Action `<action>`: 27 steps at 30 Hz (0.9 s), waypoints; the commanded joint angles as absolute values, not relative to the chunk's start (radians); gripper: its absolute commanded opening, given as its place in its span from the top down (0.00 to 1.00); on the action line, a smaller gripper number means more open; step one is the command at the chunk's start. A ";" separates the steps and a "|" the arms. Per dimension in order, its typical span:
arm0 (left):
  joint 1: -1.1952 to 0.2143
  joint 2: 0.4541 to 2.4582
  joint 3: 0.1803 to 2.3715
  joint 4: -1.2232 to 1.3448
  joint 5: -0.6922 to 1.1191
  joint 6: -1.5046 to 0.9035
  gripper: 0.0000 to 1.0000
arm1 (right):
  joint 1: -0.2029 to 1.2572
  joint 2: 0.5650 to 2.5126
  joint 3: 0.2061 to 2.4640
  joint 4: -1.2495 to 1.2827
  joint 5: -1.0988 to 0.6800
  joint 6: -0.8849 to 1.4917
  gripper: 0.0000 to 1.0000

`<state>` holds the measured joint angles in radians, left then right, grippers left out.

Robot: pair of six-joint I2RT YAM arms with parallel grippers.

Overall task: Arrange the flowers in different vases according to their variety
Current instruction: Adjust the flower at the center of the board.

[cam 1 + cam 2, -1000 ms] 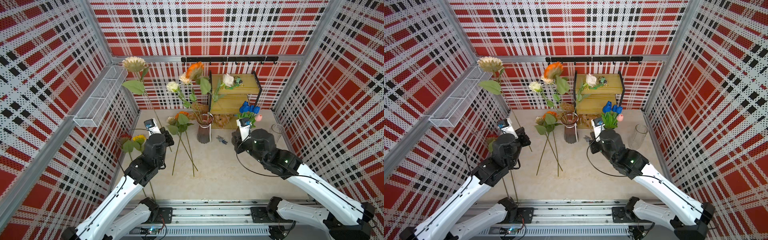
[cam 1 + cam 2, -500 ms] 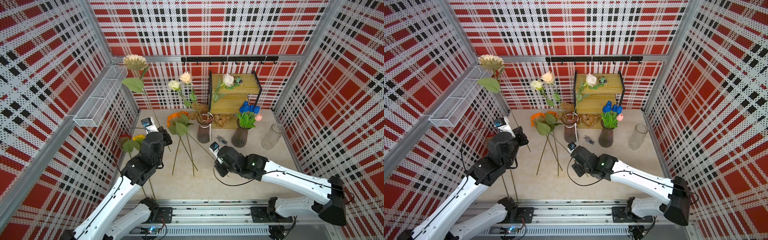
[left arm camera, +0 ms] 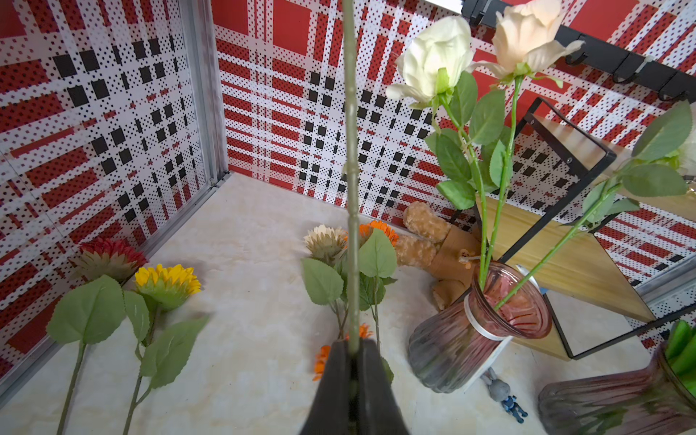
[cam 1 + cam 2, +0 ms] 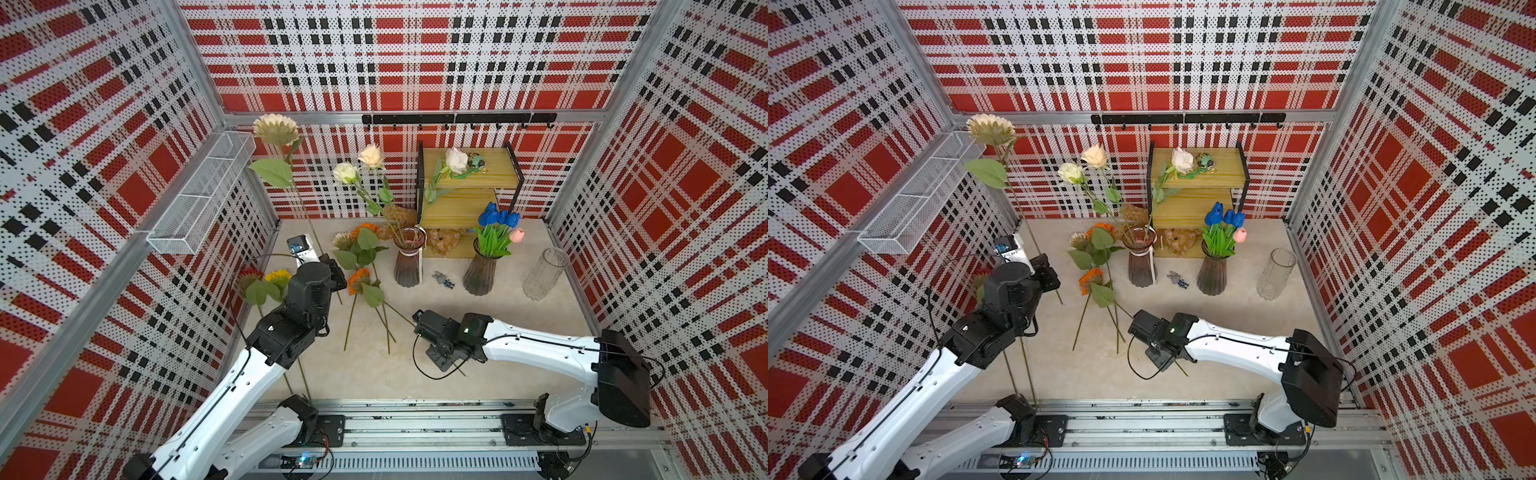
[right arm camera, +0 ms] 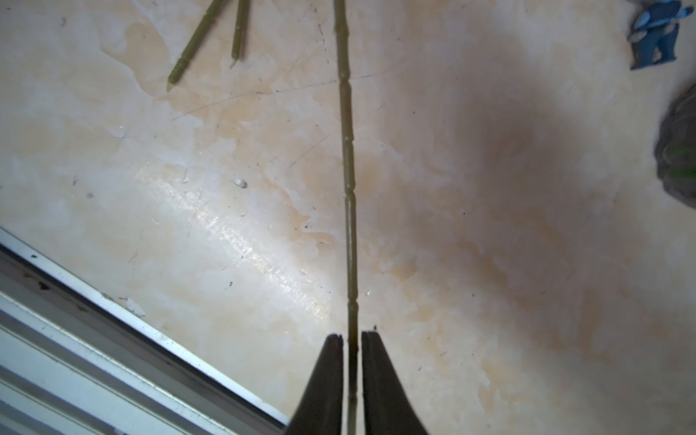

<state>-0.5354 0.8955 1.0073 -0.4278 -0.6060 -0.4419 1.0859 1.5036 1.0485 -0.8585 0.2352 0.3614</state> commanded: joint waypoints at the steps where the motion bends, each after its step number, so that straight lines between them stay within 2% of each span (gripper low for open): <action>1: -0.529 0.882 1.032 -0.419 -0.600 -0.436 1.00 | 1.081 1.514 1.060 -0.869 0.254 0.355 0.61; 4: -0.529 0.878 1.025 -0.419 -0.595 -0.440 1.00 | 1.069 1.514 1.077 -0.842 0.235 0.340 0.45; 7: -0.529 0.879 1.018 -0.420 -0.591 -0.445 1.00 | 1.036 1.514 1.072 -0.784 0.171 0.321 0.41; 18: -0.531 0.883 1.010 -0.419 -0.584 -0.458 1.00 | 0.968 1.712 1.171 -0.678 0.025 0.169 0.44; 27: -0.538 0.882 1.006 -0.420 -0.582 -0.469 1.00 | 0.945 1.831 1.209 -0.655 0.025 0.128 0.56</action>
